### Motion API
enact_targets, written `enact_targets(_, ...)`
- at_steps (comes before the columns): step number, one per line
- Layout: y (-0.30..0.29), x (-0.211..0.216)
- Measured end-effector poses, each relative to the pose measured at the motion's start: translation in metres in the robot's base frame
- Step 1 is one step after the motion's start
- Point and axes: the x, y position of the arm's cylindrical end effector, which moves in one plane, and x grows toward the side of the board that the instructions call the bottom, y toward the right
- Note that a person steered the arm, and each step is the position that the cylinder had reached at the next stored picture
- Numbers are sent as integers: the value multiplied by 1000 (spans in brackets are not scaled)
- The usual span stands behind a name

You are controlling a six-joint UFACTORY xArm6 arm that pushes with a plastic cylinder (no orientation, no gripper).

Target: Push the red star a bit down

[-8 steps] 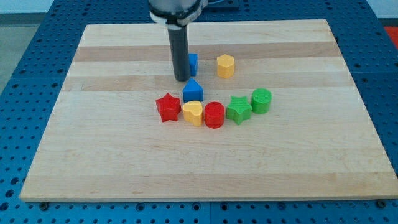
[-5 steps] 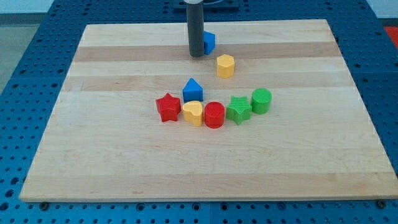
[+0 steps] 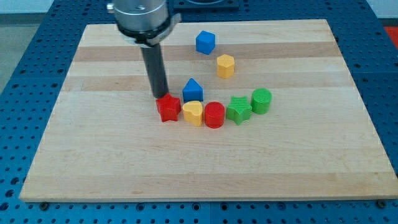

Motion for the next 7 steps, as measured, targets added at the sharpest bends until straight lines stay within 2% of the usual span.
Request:
enact_targets(1, 20, 1)
enact_targets(3, 20, 29)
enact_targets(5, 47, 32)
enact_targets(7, 3, 40)
